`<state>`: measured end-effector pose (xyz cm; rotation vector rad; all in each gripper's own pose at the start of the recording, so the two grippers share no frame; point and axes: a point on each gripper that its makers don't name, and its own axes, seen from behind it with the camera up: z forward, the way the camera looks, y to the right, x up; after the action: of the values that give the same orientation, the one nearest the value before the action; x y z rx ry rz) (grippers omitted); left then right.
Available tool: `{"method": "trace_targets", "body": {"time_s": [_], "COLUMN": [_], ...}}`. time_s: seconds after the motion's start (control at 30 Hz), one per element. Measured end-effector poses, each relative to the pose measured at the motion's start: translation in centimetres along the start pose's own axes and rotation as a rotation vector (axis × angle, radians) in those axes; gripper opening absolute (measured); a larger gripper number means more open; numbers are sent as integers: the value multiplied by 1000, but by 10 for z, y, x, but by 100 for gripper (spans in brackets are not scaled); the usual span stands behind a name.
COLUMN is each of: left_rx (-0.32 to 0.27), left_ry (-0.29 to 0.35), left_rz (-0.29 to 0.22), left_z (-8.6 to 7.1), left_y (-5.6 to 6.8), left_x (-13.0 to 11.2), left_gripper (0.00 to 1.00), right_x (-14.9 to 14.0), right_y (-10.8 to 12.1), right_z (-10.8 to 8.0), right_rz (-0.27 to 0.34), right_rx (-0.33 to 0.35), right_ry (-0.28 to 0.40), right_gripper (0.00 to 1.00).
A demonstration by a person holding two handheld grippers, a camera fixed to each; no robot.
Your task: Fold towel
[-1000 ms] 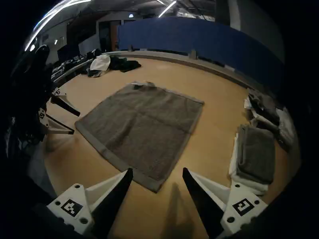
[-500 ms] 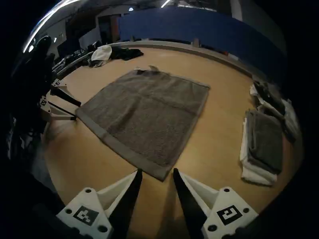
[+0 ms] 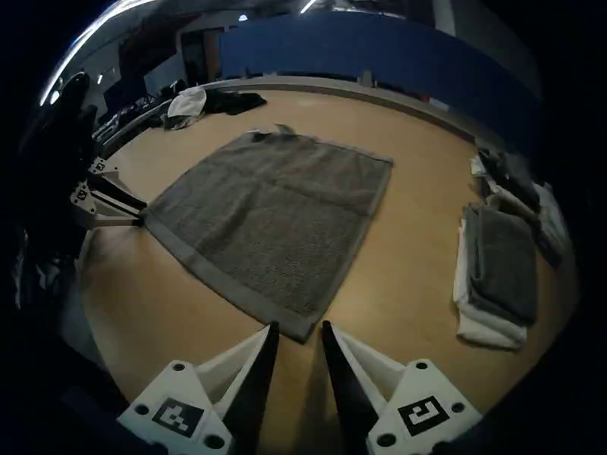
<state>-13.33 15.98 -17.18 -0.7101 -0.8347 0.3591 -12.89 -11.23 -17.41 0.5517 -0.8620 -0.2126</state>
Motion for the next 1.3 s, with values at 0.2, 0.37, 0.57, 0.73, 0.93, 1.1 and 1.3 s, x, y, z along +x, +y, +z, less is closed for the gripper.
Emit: {"method": "trace_targets", "body": {"time_s": [0.2, 0.37, 0.57, 0.73, 0.93, 1.1, 1.3], "left_rx": [0, 0, -2, -4, -8, 1, 8], "left_ry": [0, 1, -1, -4, 6, 21, 26], "left_rz": [-1, 6, 16, -3, -19, -18, -37], "left_z": [0, 0, 0, -1, -5, -11, -22], "left_y": [1, 1, 3, 2, 2, 1, 1], "left_x": [0, 0, 0, 1, 6, 13, 18], "left_gripper": [28, 27, 19, 13, 12, 12, 12], "right_x": [0, 0, -1, 3, 9, 14, 21], "right_y": [-1, 1, 1, 2, 2, 3, 1], "right_z": [0, 0, -3, -7, -13, -18, -27], "right_rz": [-3, -1, 19, 24, 18, 32, 32], "right_rx": [-4, -6, 15, 19, 13, 13, 14], "right_ry": [-7, -18, -30, -19, -7, 4, 20], "right_gripper": [31, 19, 11, 10, 10, 10, 10]}}
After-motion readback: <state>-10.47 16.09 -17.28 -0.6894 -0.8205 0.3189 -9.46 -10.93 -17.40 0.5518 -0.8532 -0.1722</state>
